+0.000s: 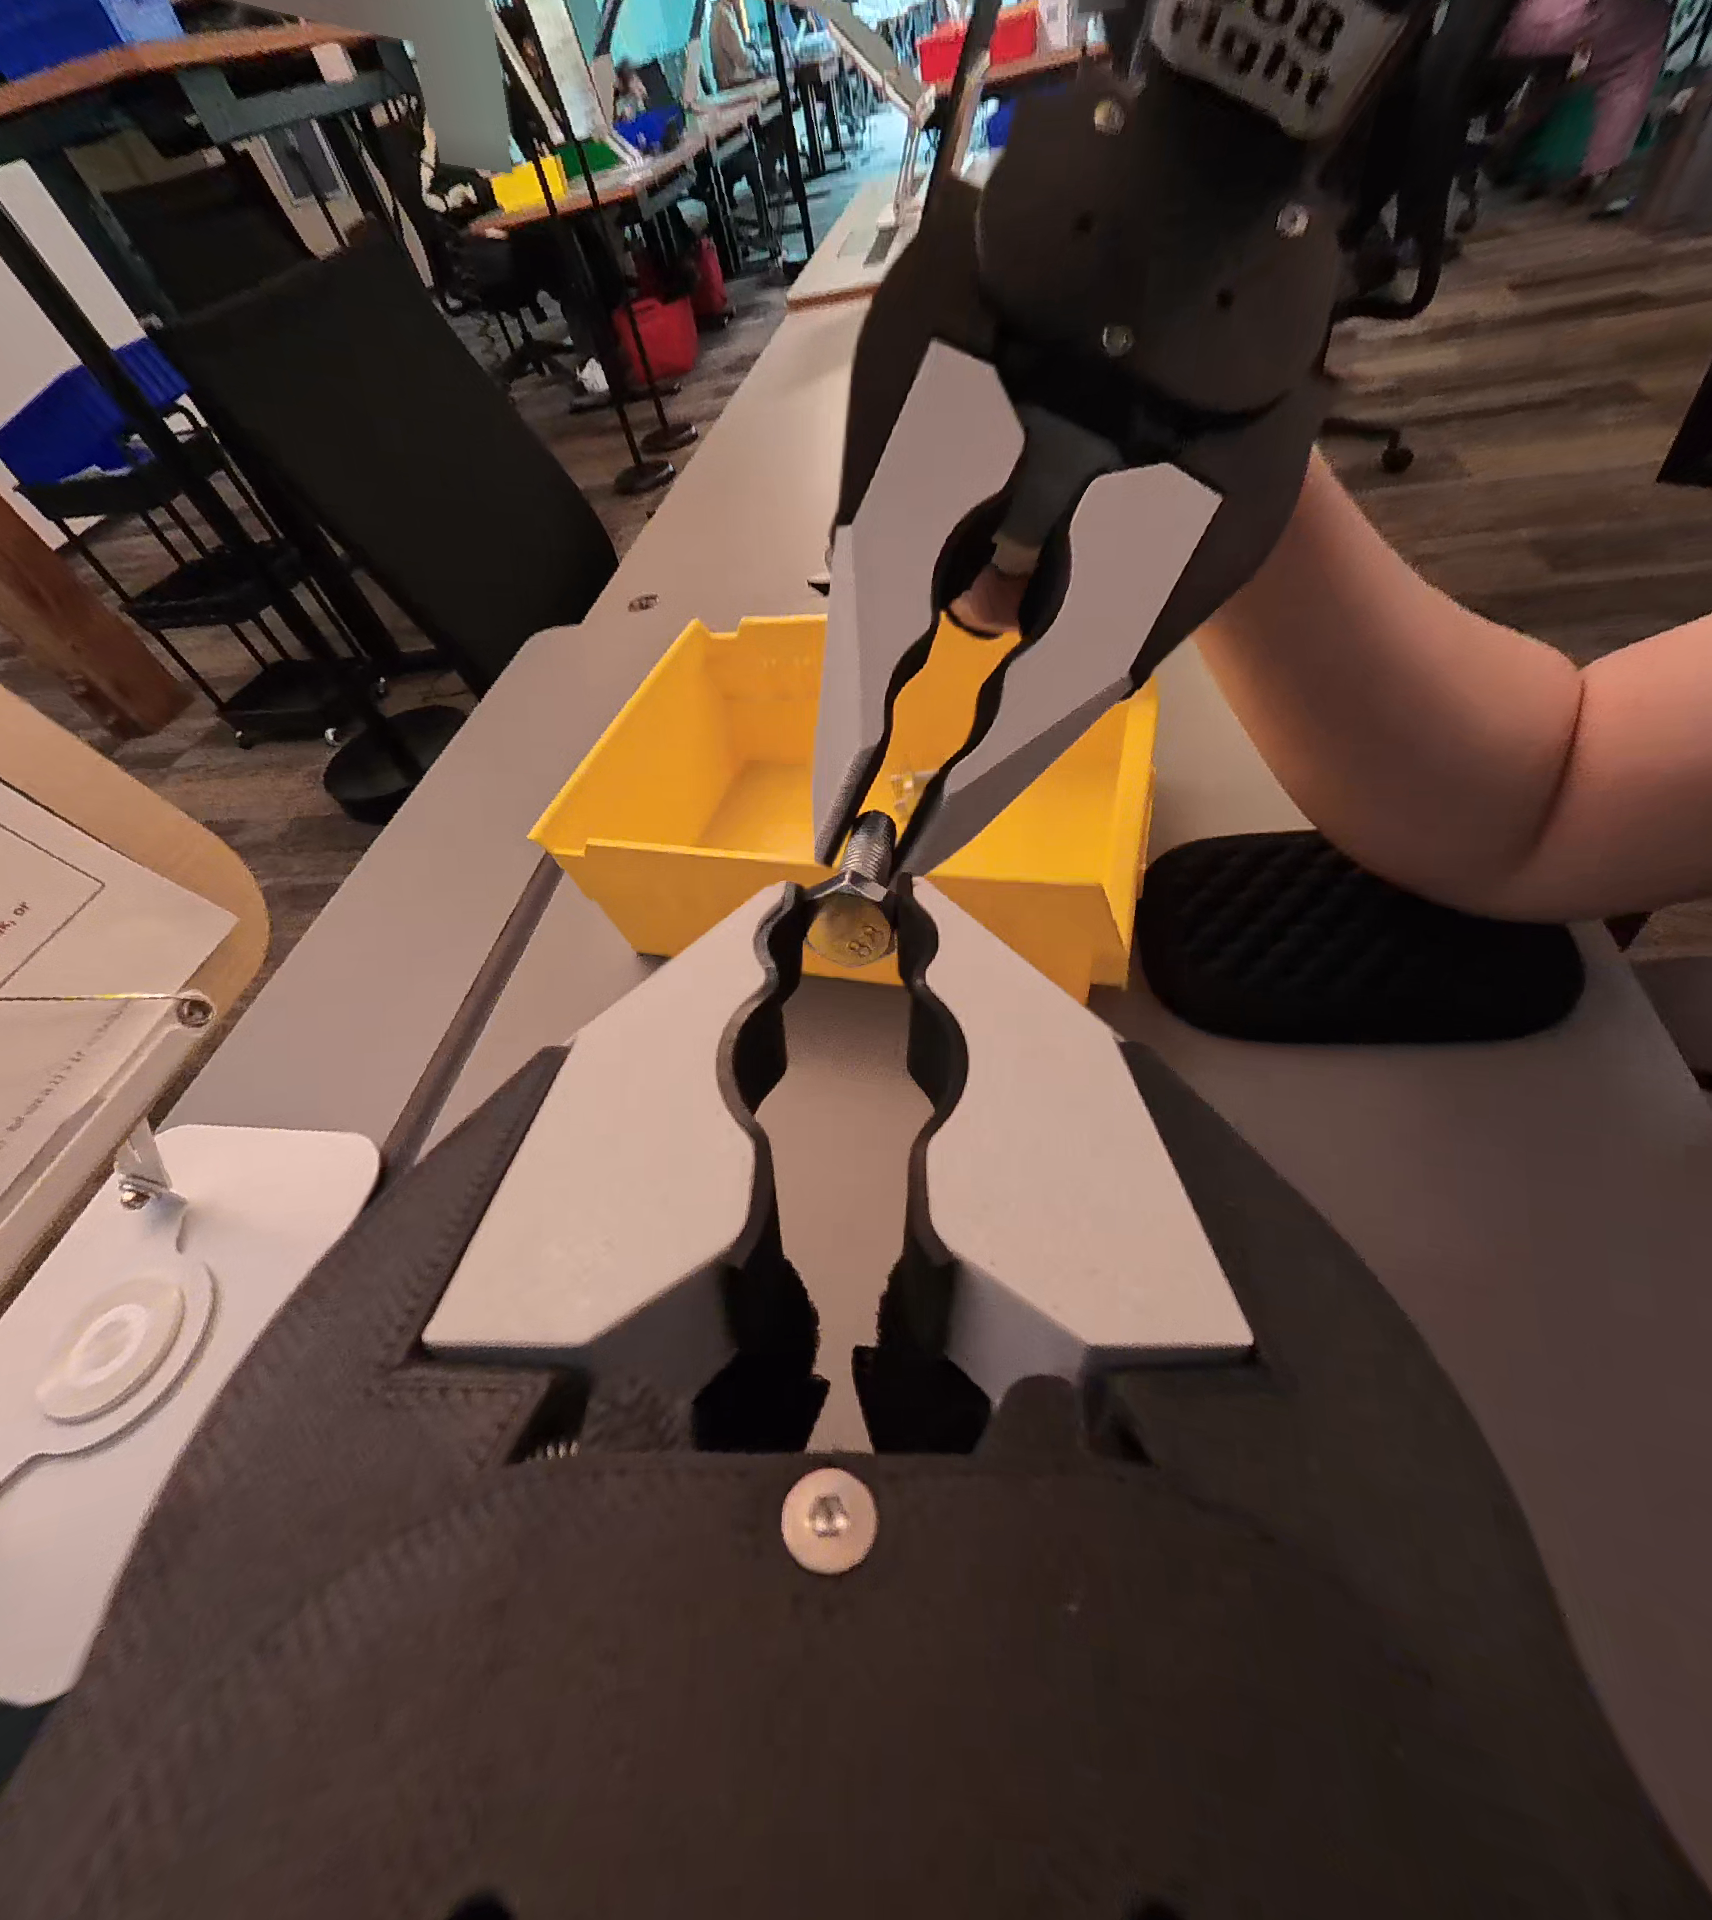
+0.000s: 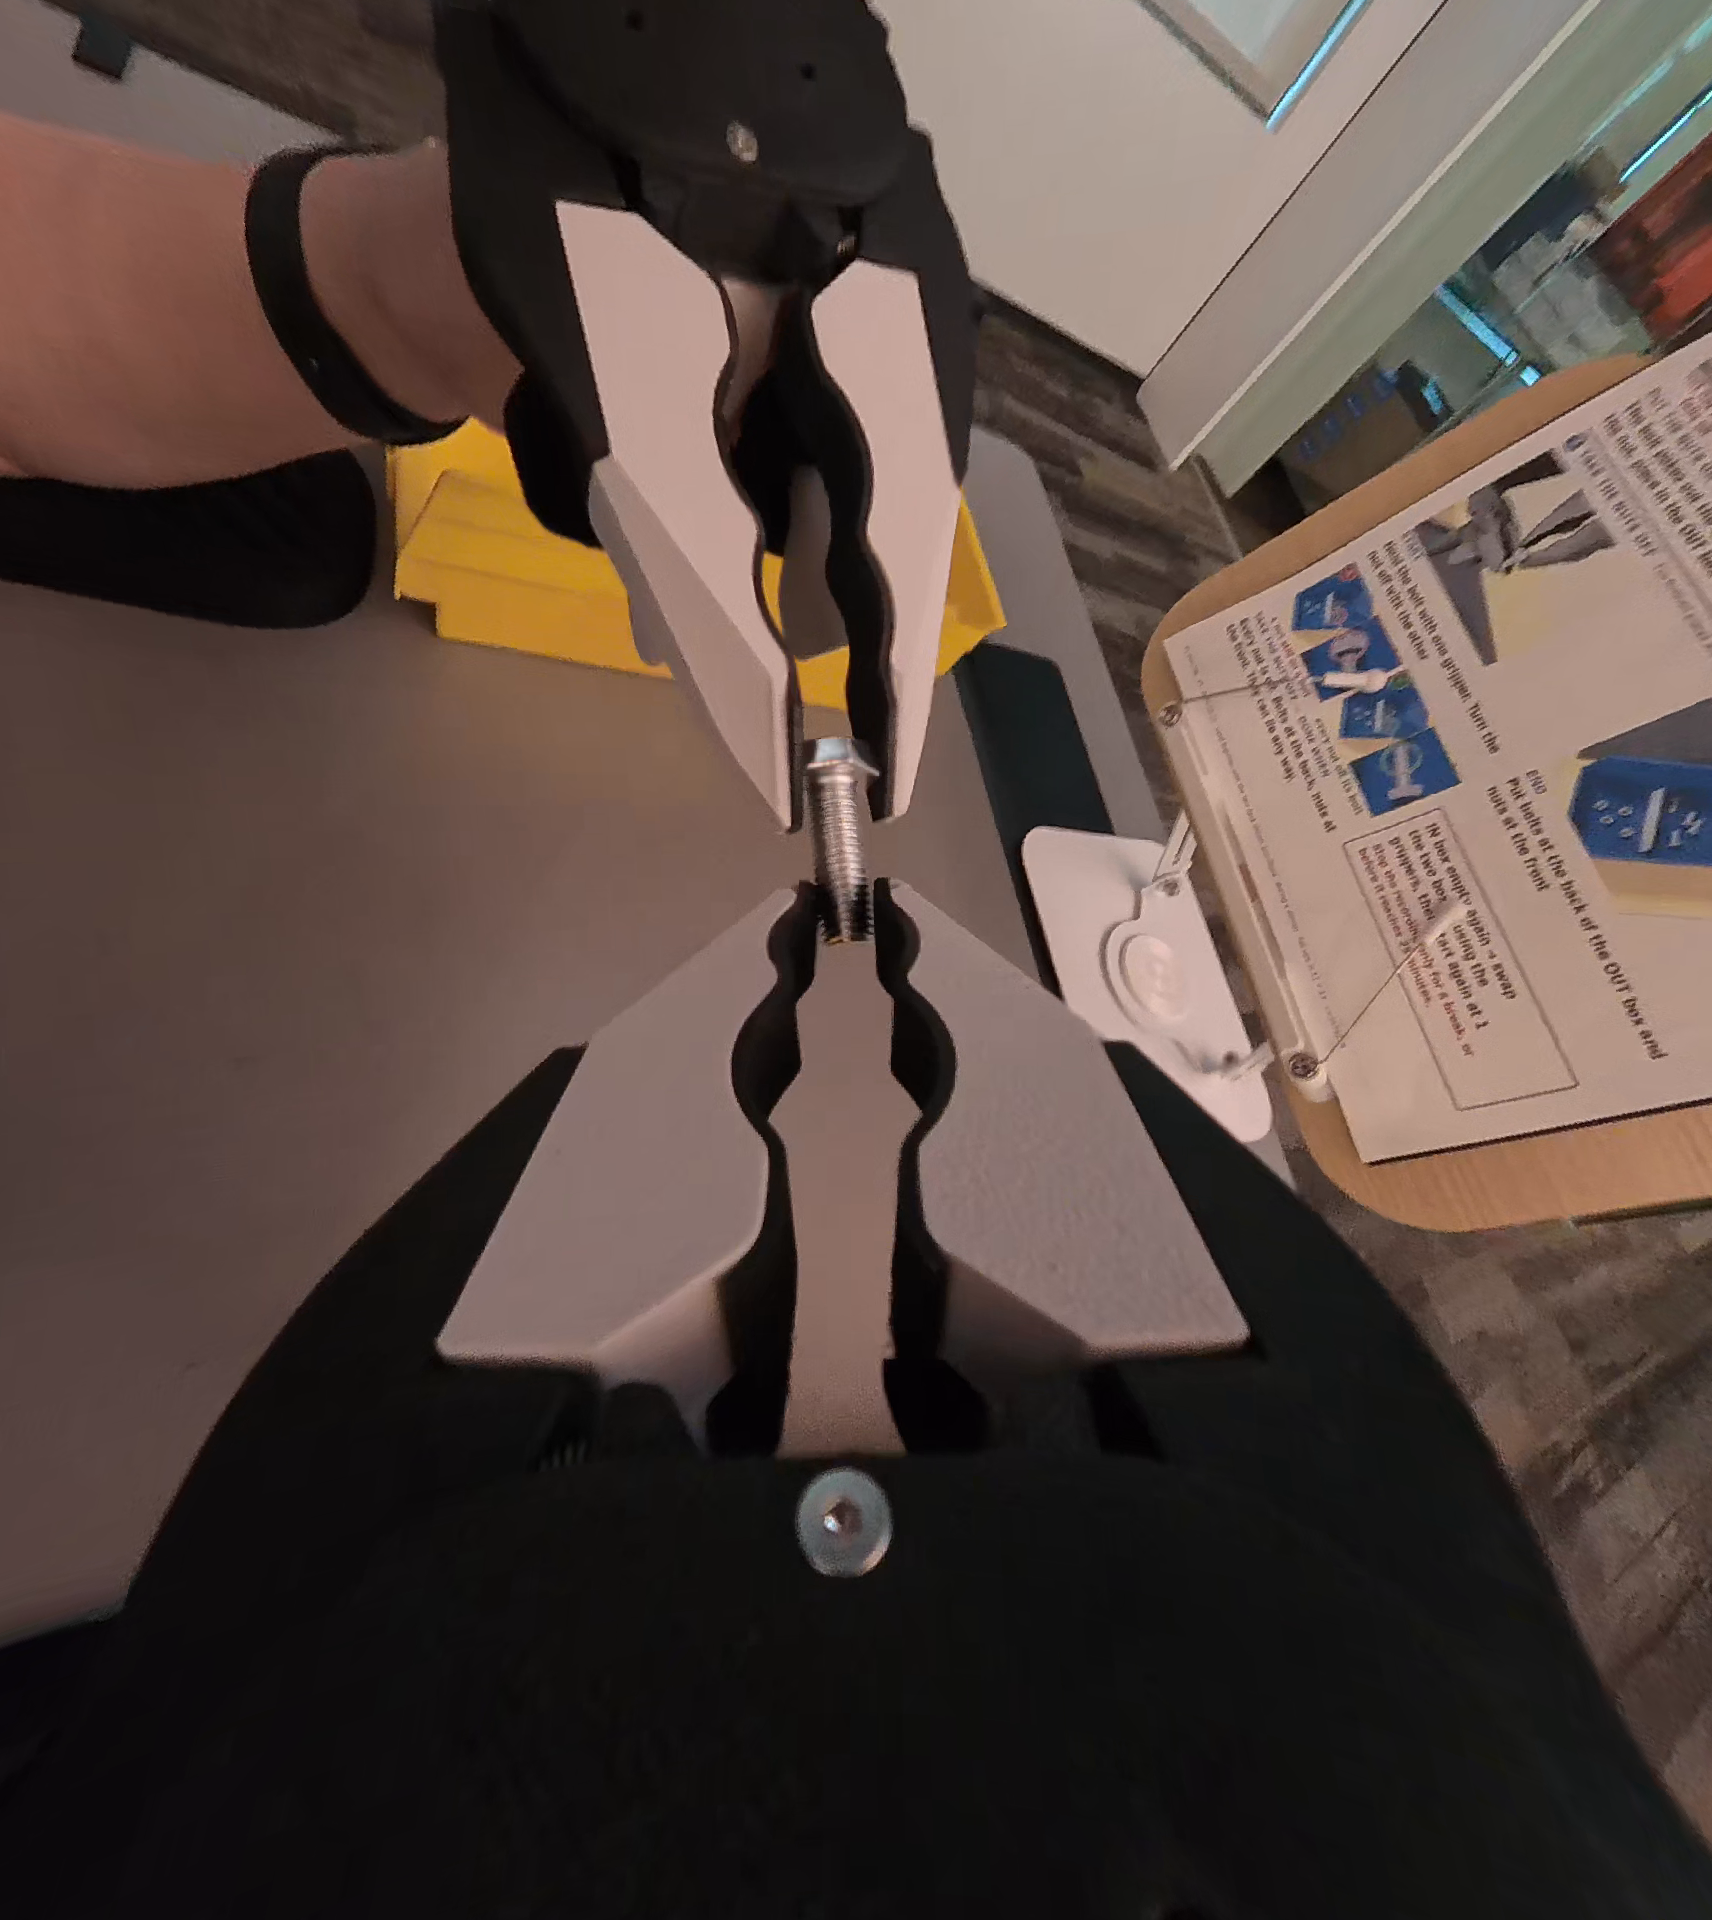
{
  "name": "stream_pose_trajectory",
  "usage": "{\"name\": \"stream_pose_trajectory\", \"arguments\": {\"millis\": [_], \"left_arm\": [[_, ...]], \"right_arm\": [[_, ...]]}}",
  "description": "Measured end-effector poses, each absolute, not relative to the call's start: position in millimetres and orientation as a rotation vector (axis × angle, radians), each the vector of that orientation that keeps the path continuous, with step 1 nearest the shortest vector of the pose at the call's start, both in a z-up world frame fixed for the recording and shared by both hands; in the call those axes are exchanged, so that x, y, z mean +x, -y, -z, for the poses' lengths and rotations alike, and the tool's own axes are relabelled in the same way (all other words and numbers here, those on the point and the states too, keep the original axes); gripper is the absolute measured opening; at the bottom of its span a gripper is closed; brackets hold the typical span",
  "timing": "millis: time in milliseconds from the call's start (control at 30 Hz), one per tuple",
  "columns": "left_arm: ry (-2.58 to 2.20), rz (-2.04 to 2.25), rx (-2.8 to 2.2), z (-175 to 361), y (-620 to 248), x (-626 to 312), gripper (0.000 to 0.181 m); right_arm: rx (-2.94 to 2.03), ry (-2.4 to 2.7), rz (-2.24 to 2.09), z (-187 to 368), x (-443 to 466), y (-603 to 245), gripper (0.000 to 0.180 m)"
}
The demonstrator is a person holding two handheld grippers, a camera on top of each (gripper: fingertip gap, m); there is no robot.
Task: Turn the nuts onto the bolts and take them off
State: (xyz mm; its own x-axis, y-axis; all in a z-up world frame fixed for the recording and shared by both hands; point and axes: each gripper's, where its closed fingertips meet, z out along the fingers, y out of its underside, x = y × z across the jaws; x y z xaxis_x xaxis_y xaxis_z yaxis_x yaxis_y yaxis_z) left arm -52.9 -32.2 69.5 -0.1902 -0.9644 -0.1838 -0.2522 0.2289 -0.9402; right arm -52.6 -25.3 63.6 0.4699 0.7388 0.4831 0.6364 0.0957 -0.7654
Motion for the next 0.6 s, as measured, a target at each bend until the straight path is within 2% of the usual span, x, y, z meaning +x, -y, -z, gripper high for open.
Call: {"name": "stream_pose_trajectory", "arguments": {"millis": [267, 600], "left_arm": [[-1.450, 1.324, -1.117, -110, 37, -66, 0.016], [-1.193, 1.959, -1.058, -145, 36, -81, 0.016]], "right_arm": [[-1.430, 1.134, -0.260, -94, -58, 30, 0.026], [-1.135, 0.933, -0.686, -141, -66, 44, 0.046]]}}
